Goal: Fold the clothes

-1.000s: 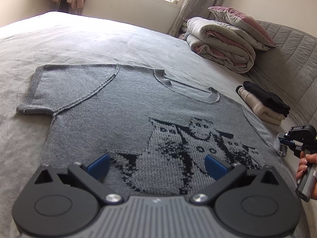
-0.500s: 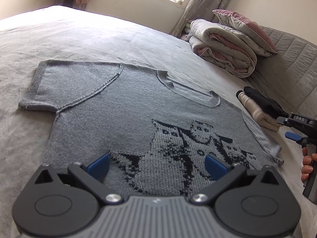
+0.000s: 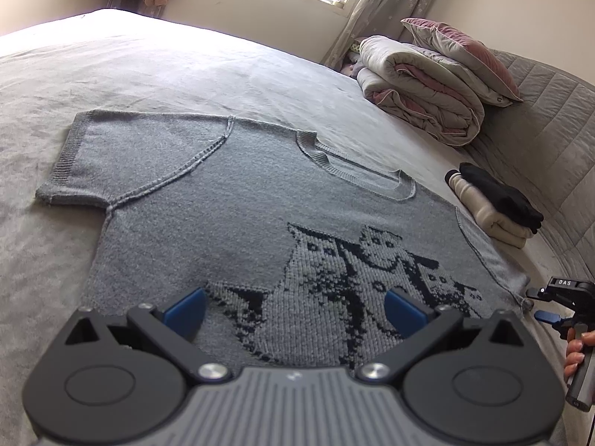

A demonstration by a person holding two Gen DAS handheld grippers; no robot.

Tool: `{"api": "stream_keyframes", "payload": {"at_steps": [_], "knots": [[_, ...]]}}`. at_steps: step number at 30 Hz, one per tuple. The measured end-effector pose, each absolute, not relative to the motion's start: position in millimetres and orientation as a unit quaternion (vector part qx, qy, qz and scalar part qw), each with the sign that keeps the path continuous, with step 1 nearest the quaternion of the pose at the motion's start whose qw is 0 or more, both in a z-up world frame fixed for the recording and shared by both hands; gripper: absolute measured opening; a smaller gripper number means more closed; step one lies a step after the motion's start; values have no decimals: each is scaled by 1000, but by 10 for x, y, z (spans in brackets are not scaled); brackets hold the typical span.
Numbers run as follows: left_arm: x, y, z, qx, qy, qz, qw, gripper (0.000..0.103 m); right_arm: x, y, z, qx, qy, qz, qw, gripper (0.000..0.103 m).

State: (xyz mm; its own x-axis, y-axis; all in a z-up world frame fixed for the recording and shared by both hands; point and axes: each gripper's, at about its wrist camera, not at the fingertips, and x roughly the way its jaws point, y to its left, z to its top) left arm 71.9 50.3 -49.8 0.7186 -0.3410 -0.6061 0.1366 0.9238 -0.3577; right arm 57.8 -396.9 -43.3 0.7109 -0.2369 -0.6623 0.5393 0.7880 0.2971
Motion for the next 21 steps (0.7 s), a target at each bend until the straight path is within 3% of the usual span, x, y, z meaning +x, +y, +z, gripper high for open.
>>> {"api": "stream_keyframes", "payload": {"at_steps": [2,3,4,9,14,15,18,21], "knots": [[714,495,-502,-141,351,-130,916,103,569,-3858,-432,211,316,-208,901,51],[711,488,-503,-139,351,-130,917,103,566,-3812,-434,200,317,-203,905,38],[709,481,-505,-136,350,-130,918,103,564,-3767,-436,189,318,-199,908,11],[696,468,-507,-131,349,-129,919,103,399,-3683,-394,205,278,-230,910,6],[691,473,-508,-131,348,-130,919,103,329,-3828,-497,305,288,-225,879,15],[692,475,-507,-132,348,-129,919,103,307,-3859,-504,324,280,-223,876,20],[693,481,-505,-135,349,-128,918,103,263,-3926,-502,380,252,-201,867,53],[691,471,-508,-133,348,-128,919,103,366,-3899,-474,371,254,-202,870,56]]}}
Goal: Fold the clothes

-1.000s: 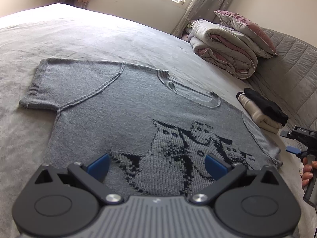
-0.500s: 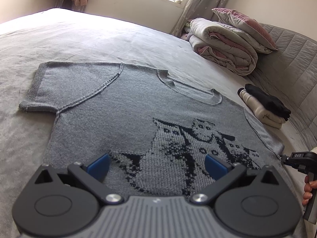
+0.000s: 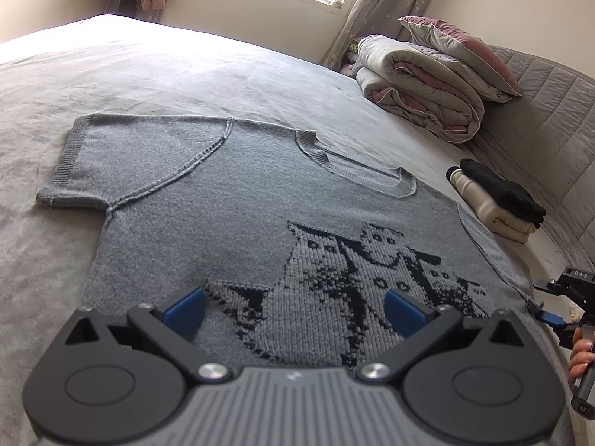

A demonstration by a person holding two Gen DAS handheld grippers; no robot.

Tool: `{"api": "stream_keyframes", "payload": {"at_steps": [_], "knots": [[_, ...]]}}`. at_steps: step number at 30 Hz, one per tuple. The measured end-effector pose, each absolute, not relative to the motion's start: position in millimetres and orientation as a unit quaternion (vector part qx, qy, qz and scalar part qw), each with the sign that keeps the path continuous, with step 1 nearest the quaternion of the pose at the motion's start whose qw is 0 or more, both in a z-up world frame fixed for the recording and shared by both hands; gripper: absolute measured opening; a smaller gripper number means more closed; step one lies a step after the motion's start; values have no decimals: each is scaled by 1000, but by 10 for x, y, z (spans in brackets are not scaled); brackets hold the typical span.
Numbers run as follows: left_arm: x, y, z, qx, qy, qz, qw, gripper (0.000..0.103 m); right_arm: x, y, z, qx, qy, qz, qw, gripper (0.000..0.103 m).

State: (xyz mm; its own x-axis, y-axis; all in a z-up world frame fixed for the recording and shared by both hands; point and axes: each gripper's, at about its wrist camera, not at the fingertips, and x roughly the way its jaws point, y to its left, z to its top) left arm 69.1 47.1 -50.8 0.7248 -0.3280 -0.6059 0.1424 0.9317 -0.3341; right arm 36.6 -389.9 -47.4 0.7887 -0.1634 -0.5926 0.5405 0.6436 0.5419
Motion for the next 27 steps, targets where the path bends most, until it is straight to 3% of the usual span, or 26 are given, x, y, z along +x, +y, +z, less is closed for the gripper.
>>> {"api": "stream_keyframes", "payload": {"at_steps": [7,8,10,12,27], "knots": [[686,454,-512,-127,347,-126,921,103,763,-3972,-525,319,263,-191,890,54],[689,454,-513,-128,347,-126,921,103,802,-3964,-527,310,265,-192,893,50],[693,453,-513,-128,347,-126,921,103,847,-3932,-518,288,277,-195,896,16],[693,451,-512,-127,347,-125,921,103,859,-3891,-473,277,279,-189,900,12],[700,516,-484,-151,352,-127,915,103,1337,-2555,-3,44,280,-92,955,10]]}}
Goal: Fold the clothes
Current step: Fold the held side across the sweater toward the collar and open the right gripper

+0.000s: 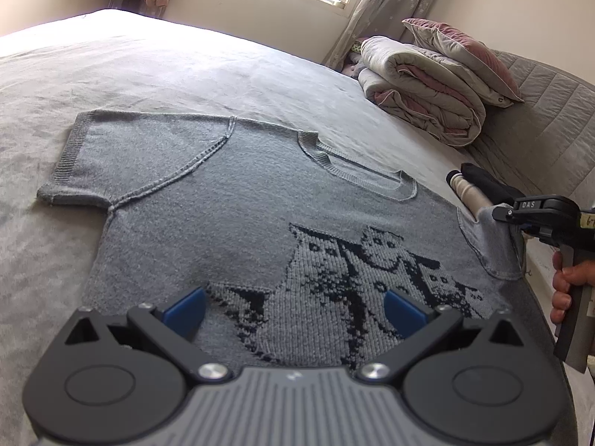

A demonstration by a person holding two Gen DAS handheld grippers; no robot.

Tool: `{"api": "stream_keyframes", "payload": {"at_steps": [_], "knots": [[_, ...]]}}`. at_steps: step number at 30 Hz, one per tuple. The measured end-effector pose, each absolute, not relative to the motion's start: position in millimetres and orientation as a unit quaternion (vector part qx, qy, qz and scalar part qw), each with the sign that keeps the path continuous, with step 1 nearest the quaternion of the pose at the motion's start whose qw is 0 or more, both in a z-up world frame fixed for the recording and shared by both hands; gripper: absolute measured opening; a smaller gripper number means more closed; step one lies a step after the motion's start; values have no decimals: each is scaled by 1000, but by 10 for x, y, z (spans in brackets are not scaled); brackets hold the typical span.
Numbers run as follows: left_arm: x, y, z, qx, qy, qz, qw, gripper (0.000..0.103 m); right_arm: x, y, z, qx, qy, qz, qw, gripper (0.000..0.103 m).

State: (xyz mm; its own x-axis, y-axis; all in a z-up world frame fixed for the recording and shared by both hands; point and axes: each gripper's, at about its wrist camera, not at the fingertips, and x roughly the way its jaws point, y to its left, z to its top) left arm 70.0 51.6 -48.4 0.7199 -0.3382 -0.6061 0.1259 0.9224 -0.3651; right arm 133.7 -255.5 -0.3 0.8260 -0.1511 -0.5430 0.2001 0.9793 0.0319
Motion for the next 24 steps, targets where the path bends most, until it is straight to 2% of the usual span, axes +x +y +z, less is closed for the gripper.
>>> {"api": "stream_keyframes", "payload": {"at_steps": [12,16,20,21,22,24], "knots": [[748,704,-444,-204,363,-108,903,103,1586,-1321,-512,-215,337,-19,916,10],[752,699,-442,-201,363,-108,903,103,1590,-1219,-645,-272,333,4,903,15],[755,713,-444,-204,364,-109,902,103,1502,-1415,-457,-184,321,74,926,20],[754,718,-445,-205,364,-110,902,103,1480,-1493,-388,-153,320,84,931,36],[753,723,-445,-206,364,-109,902,103,1452,-1575,-322,-124,319,92,935,45],[755,722,-446,-207,364,-109,902,103,1368,-1759,-204,-76,312,99,942,45]]}}
